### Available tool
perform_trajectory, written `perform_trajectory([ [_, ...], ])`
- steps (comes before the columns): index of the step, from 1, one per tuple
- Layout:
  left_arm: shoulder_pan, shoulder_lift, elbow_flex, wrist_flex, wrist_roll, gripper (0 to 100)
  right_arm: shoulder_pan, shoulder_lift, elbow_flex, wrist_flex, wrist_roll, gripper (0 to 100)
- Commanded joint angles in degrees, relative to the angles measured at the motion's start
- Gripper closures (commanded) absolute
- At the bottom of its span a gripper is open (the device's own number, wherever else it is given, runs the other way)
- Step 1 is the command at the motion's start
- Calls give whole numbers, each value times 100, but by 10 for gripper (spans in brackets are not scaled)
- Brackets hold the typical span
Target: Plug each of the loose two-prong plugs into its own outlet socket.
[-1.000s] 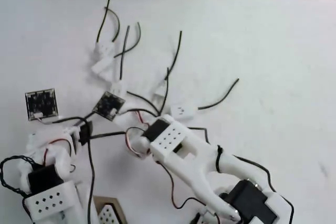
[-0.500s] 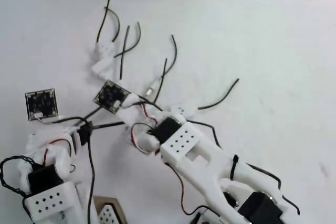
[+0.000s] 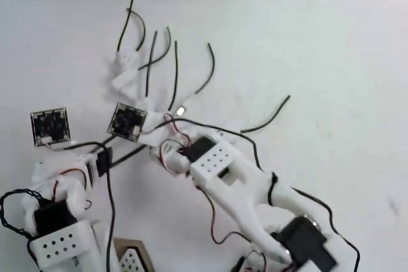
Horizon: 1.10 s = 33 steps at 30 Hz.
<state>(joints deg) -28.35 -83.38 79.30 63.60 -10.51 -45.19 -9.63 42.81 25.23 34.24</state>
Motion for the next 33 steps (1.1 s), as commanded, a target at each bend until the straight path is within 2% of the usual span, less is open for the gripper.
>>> perform_trajectory([
  [1, -66, -66, -18, -114, 18, 642, 277, 470, -316, -769, 62, 981],
  [5, -66, -66, -18, -114, 18, 642, 418, 857, -686, -602, 26, 957],
  [8, -66, -66, -18, -114, 18, 642, 382, 822, -879, -163, -44, 837],
  [11, -66, -66, -18, -114, 18, 642, 382, 567, -1029, 286, -624, 752],
  [15, -66, -66, -18, -114, 18, 642, 426, 48, -1433, 1226, -1503, 752],
  [22, -66, -66, -18, -114, 18, 642, 927, -259, -2198, 2448, -3701, 752],
  [27, -66, -66, -18, -114, 18, 642, 1314, -242, -2233, 2598, -4879, 752],
  [33, -66, -66, -18, -114, 18, 642, 1270, 127, -2277, 2229, -5670, 752],
])
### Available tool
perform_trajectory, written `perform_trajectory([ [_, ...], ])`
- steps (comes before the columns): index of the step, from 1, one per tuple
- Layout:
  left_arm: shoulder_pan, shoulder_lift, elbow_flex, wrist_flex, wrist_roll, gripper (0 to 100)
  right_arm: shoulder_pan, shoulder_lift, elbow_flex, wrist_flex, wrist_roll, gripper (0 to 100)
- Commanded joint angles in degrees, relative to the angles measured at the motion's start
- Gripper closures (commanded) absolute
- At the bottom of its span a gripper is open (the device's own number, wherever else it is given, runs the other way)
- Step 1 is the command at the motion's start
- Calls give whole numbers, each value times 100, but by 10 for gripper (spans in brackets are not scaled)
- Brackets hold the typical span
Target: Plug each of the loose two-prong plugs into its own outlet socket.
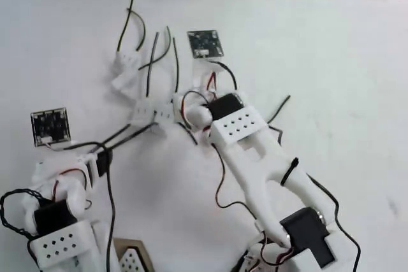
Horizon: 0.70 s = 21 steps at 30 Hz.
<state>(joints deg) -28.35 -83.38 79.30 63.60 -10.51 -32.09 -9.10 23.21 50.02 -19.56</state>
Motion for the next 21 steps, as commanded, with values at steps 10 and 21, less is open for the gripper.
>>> perform_trajectory([
  [10, -66, -66, -18, -114, 18, 642, -171, 1974, -1424, -567, -1064, 752],
  [21, -66, -66, -18, -114, 18, 642, 40, 2976, -2057, -576, -1934, 752],
])
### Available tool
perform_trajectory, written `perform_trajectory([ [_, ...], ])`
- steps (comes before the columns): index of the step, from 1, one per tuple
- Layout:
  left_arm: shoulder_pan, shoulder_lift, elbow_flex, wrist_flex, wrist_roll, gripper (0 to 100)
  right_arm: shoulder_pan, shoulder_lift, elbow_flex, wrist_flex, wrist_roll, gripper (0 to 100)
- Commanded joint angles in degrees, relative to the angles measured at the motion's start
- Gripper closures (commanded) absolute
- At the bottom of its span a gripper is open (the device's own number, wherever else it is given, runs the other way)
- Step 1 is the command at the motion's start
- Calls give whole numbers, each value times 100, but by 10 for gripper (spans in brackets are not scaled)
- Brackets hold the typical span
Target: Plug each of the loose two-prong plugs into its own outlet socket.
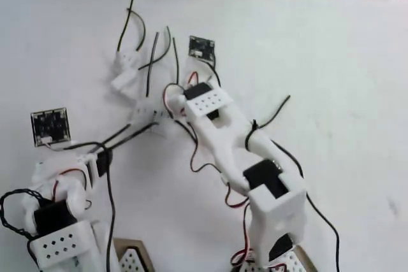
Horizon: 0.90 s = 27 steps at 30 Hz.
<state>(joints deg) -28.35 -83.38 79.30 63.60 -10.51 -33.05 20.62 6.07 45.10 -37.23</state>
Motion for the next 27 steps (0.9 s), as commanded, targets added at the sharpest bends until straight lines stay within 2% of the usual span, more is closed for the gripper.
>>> perform_trajectory([
  [1, -66, -66, -9, -114, 18, 642, 180, 57, -378, -84, -193, 752],
  [10, -66, -66, -9, -114, 18, 642, 374, 681, -774, -84, -193, 753],
  [18, -66, -66, -9, -114, 18, 642, 444, 752, -800, -119, -176, 906],
  [24, -66, -66, -9, -114, 18, 642, 435, 796, -782, -84, -132, 983],
  [27, -66, -66, -9, -114, 18, 642, 435, 752, -747, -31, -132, 981],
])
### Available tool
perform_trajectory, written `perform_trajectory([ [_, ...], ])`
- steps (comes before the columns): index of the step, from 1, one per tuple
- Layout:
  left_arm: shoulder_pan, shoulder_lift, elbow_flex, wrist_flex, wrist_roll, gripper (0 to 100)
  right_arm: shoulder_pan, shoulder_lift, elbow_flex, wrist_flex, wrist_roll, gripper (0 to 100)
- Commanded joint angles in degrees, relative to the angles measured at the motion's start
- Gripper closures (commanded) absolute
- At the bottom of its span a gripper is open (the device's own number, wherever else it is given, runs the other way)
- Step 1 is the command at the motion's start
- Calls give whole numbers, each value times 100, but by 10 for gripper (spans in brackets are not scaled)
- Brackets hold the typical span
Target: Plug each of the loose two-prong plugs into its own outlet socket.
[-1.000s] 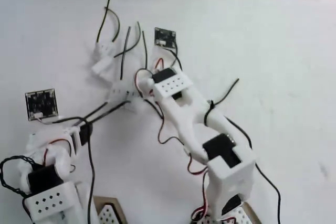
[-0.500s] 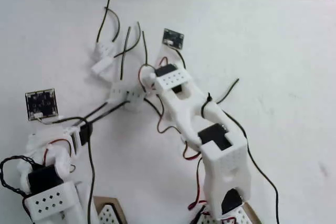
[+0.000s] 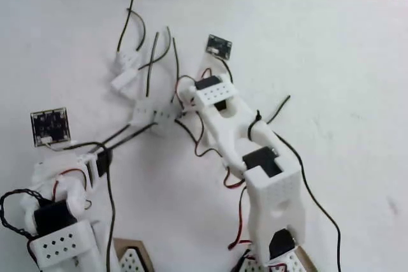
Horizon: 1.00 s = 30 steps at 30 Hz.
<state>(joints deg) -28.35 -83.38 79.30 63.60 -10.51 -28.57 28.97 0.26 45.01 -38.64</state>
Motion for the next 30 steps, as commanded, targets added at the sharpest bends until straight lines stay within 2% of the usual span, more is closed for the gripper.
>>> perform_trajectory([
  [1, -66, -66, -9, -114, 18, 642, -13, -92, -202, 84, 9, 981],
  [5, -66, -66, -9, -114, 18, 642, -13, -523, -193, 637, 237, 981],
  [13, -66, -66, -9, -114, 18, 642, -22, -2079, -167, 2281, 2303, 981],
  [19, -66, -66, -9, -114, 18, 642, -13, -2308, -141, 3644, 3727, 981],
  [24, -66, -66, -9, -114, 18, 642, -40, -2141, 668, 3908, 4721, 981],
  [30, -66, -66, -9, -114, 18, 642, -13, -1657, 1310, 3925, 5327, 981],
])
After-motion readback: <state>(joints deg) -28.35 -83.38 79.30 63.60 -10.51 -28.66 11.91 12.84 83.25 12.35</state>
